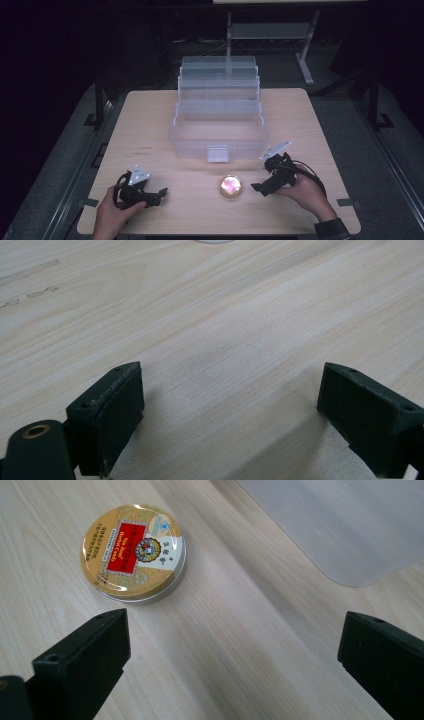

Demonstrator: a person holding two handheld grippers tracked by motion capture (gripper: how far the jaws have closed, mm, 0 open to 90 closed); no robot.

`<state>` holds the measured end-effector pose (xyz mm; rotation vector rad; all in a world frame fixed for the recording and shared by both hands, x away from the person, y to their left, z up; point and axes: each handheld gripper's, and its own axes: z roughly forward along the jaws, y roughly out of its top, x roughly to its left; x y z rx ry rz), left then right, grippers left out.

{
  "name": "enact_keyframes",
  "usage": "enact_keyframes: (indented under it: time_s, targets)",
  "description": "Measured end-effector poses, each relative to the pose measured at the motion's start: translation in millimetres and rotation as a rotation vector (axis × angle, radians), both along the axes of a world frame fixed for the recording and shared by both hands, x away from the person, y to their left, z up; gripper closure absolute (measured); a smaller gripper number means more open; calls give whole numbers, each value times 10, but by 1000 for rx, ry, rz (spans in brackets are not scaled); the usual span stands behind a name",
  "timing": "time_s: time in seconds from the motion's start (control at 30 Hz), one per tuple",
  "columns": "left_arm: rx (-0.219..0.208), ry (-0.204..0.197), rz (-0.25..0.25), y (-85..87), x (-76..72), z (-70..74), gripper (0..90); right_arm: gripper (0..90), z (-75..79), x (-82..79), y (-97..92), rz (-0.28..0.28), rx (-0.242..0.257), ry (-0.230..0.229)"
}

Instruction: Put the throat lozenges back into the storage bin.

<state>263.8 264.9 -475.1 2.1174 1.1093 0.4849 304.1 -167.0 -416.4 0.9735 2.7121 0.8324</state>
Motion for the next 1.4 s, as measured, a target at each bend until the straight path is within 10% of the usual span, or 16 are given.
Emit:
enact_keyframes:
  time_s: [1.4]
  targets:
    - [2,0,-1,1,1,1,105,0,-82,79,610,120,-40,20]
